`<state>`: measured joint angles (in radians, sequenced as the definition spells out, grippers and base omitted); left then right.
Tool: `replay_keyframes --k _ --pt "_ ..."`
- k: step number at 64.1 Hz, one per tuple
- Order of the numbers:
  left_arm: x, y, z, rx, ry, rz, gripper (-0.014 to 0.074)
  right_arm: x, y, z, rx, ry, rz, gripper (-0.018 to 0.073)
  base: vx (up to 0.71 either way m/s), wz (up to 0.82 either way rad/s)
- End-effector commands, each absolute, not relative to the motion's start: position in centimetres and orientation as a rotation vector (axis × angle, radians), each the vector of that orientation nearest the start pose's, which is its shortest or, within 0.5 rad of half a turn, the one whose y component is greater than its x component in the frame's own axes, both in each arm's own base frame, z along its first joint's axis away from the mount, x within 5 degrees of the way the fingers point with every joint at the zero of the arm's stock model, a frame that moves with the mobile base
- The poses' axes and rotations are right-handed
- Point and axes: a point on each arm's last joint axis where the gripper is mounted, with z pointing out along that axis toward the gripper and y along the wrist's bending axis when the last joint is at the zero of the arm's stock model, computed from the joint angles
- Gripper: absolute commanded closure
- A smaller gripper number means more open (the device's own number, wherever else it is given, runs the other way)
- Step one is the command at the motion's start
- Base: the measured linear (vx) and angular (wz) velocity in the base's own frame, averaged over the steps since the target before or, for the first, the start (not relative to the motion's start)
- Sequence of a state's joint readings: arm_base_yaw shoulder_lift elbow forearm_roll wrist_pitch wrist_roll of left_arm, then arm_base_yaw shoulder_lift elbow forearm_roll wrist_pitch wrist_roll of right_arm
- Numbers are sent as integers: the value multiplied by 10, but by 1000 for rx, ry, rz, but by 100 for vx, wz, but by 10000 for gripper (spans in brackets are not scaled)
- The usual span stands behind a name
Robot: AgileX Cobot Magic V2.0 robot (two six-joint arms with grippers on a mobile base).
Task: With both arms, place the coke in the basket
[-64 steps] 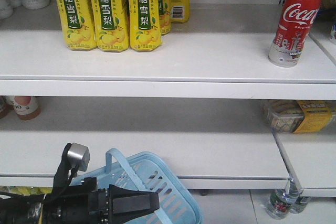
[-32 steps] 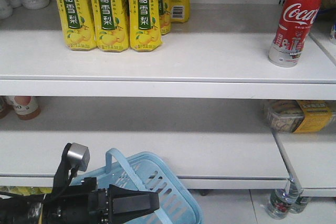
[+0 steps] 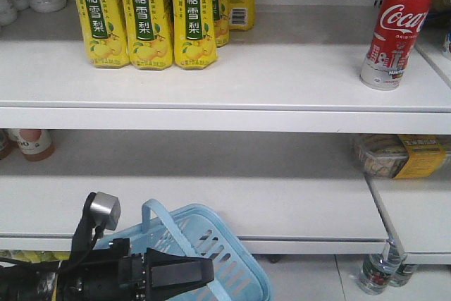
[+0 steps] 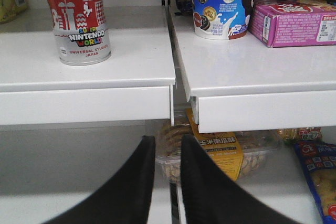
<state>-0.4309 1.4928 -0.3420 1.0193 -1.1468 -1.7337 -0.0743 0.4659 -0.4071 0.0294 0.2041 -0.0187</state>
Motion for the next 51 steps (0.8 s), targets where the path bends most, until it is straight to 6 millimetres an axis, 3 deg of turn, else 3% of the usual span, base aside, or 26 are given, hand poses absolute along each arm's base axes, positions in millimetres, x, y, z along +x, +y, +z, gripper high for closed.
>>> replay_keyframes --k 1,24,37,51 --pt "159 -156 218 116 1864 -2063 603 106 -8 312 56 1673 -62 328 0 0" --pt "159 -156 218 116 1864 -2063 603 106 -8 309 57 1703 -60 52 0 0" --pt "159 -156 218 116 1864 -2063 603 107 -8 316 65 1637 -51 28 0 0" --pt "159 -156 218 116 1864 -2063 603 109 -8 337 23 1591 -88 28 0 0"
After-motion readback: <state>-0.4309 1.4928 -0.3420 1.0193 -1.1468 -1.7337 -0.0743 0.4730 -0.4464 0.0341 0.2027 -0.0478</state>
